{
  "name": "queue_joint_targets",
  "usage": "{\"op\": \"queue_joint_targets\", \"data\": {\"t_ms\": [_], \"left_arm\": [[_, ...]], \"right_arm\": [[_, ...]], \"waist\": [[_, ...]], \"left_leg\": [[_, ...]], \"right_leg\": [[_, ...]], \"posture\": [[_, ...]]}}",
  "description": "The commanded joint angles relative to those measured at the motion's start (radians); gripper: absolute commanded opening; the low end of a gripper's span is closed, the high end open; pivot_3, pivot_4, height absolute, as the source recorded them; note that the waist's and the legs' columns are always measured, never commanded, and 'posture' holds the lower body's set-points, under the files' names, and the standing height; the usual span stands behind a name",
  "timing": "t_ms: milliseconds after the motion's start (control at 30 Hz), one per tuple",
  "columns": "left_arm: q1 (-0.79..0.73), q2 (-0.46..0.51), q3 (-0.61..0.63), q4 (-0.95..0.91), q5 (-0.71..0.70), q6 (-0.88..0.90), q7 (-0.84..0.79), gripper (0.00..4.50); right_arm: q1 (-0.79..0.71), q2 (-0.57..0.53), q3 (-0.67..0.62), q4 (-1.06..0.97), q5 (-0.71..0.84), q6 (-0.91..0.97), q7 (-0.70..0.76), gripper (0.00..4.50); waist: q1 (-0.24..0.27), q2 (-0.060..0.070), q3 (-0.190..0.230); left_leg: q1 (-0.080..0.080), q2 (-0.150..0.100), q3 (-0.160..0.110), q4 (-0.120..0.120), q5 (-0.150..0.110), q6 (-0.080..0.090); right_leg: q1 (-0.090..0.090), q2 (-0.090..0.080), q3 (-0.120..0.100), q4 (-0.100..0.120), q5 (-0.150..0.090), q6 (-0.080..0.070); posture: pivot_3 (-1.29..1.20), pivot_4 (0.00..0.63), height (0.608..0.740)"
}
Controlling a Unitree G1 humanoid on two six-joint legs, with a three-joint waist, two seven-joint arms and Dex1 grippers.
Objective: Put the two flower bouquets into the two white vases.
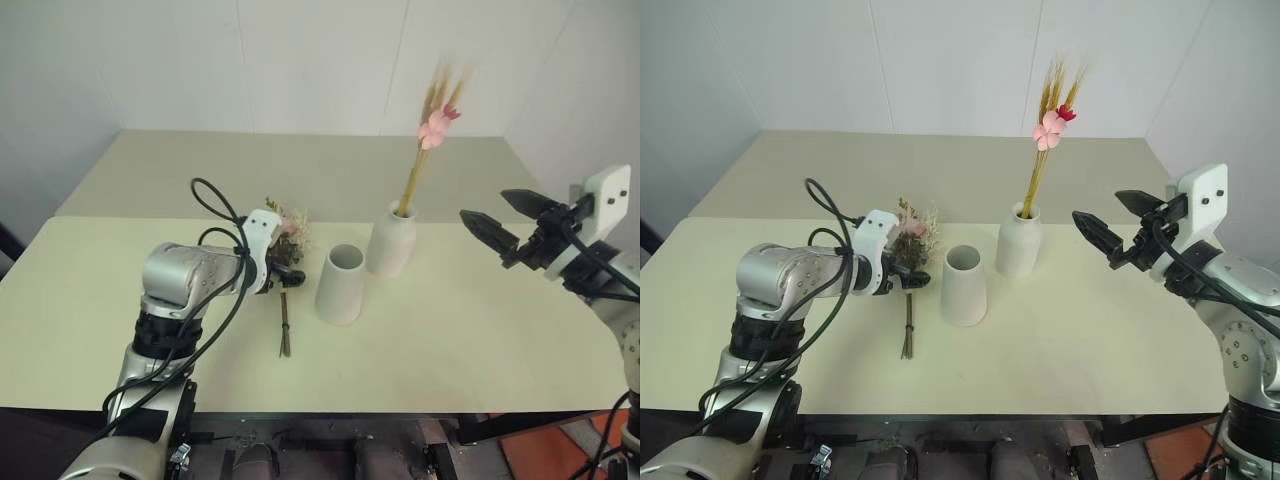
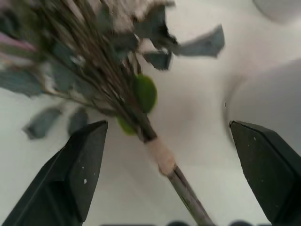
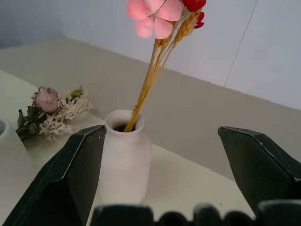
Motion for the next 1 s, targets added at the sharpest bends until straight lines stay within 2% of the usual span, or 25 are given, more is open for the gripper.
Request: {"op": "queue_joint_targets", "data": {"t_ms": [33,200,367,500,833,867,933,967,1000], "left_arm": [[-0.042,-0.005,-0.013,0.053,-0.019,0.013,0.007,4.5],[-0.067,-0.014,-0.036,0.144,-0.008,0.013,0.011,4.5],[-0.097,-0.039,-0.065,0.227,0.008,0.003,-0.005,4.5],[-0.116,-0.065,-0.072,0.308,0.046,-0.056,0.002,3.58],[-0.126,-0.086,-0.031,0.342,0.106,-0.112,0.019,0.28],[-0.127,-0.084,-0.029,0.349,0.113,-0.122,0.021,0.08],[-0.126,-0.086,-0.015,0.351,0.126,-0.147,0.032,0.08],[-0.108,-0.113,0.055,0.327,0.132,-0.243,0.077,0.08],[-0.091,-0.167,0.181,0.285,0.1,-0.372,0.13,0.08]], "right_arm": [[0.028,-0.043,-0.058,-0.052,0.008,0.016,0.029,4.47],[0.085,-0.075,-0.107,-0.082,0.04,0.058,0.062,4.47],[0.231,-0.125,-0.191,-0.124,0.044,0.046,0.195,4.47],[0.377,-0.155,-0.278,-0.129,-0.012,0.0,0.299,4.5],[0.543,-0.136,-0.41,-0.091,-0.095,-0.058,0.414,4.5],[0.56,-0.136,-0.42,-0.085,-0.104,-0.064,0.427,4.5],[0.581,-0.136,-0.437,-0.07,-0.107,-0.071,0.449,4.5],[0.599,-0.133,-0.448,-0.06,-0.114,-0.088,0.47,4.5],[0.613,-0.129,-0.458,-0.053,-0.118,-0.106,0.49,4.5]], "waist": [[0.001,0.0,0.0],[0.001,0.0,0.0],[0.008,0.0,0.0],[0.022,0.0,0.0],[0.028,0.0,0.0],[0.028,0.0,0.0],[0.027,0.0,0.0],[0.027,0.0,0.0],[0.028,0.0,0.0]], "left_leg": [[0.0,0.0,0.0,0.0,0.0,0.0],[-0.001,0.0,0.0,0.0,0.0,0.0],[-0.001,-0.001,-0.001,0.0,0.0,0.0],[-0.001,-0.001,-0.001,0.0,0.0,0.0],[-0.001,-0.003,-0.002,0.0,0.0,0.0],[-0.002,-0.002,-0.002,0.0,0.0,0.0],[-0.002,-0.003,-0.002,0.0,0.0,0.0],[-0.002,-0.003,-0.002,0.0,0.0,0.0],[-0.002,-0.003,-0.002,0.0,0.0,0.0]], "right_leg": [[0.0,0.0,0.0,-0.001,0.0,0.0],[0.0,-0.001,0.0,-0.002,0.0,0.0],[0.001,-0.001,-0.001,-0.003,0.0,0.0],[0.003,-0.001,-0.001,-0.006,0.001,0.001],[0.002,-0.002,-0.001,-0.008,0.001,0.001],[0.002,-0.002,-0.001,-0.008,0.001,0.001],[0.002,-0.002,-0.001,-0.008,0.001,0.001],[0.002,-0.002,-0.001,-0.008,0.001,0.002],[0.002,-0.002,-0.001,-0.008,0.001,0.002]], "posture": [[0.0,0.15,0.74],[0.0,0.15,0.74],[0.0,0.15,0.74],[0.0,0.15,0.74],[0.0,0.15,0.74],[0.0,0.15,0.74],[0.0,0.15,0.74],[0.0,0.15,0.74],[0.0,0.15,0.74]]}}
